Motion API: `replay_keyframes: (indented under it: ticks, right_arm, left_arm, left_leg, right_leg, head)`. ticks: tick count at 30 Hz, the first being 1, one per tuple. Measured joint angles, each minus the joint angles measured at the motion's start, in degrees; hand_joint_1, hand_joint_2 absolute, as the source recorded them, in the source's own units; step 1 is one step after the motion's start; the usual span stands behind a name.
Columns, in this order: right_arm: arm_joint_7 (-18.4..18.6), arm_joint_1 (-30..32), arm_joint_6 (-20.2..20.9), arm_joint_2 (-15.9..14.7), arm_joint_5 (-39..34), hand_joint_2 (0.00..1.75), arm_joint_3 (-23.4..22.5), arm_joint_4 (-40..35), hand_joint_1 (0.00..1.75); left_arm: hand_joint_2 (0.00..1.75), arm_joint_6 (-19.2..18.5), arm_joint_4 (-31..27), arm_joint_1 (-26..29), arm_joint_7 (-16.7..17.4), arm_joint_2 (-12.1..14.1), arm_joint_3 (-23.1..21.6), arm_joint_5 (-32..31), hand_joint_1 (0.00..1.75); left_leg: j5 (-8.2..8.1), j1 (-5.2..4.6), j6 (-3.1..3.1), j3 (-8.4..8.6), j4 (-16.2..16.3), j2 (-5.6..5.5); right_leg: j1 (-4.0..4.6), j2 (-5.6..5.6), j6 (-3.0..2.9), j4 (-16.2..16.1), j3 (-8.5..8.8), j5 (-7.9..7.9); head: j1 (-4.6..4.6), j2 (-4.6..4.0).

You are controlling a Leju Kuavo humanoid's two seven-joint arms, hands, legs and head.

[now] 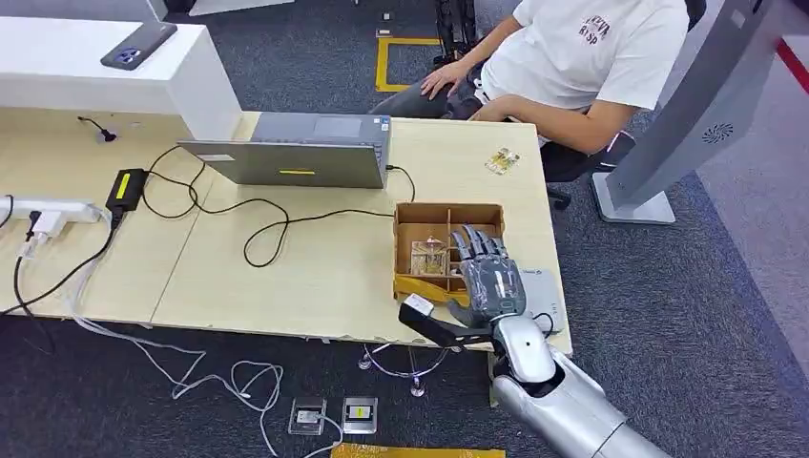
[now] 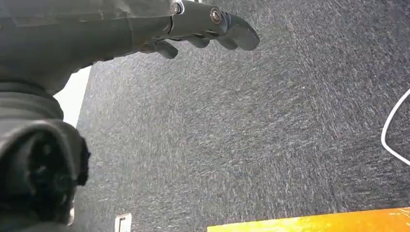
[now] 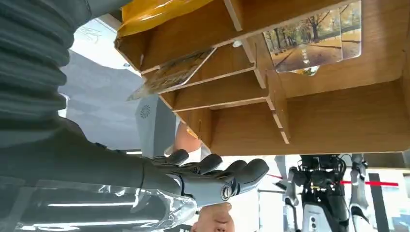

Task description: Pass the card to the sensor for recognition and then transmit it.

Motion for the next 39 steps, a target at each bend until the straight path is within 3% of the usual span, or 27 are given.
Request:
replay_keyframes:
  ticks: [18,39]
  right_arm:
    - [-2.2,0.0,-3.1,-0.4,-1.9,1.75,-1.2,5.2,0.00]
    - [-1.9,0.0,-4.8,-0.4,-2.8,1.75,-1.8,7.8,0.00]
  left_arm:
    - [0.00,0.0,-3.7,0.9,0.0,-3.1,0.0,1.8,0.00]
    - [0.00,0.0,-4.3,0.9,-0.2,-2.5,0.0,2.3,0.00]
  left_leg:
    - [0.00,0.02,0.00,0.01,0.0,0.00]
    - [0.00,0.02,0.00,0.01,0.0,0.00]
  right_leg:
    - [0.02,0.01,0.00,0.0,0.00,0.00]
    - [0.02,0.01,0.00,0.0,0.00,0.00]
  head:
    - [0.00,0.00]
    - [0.00,0.00]
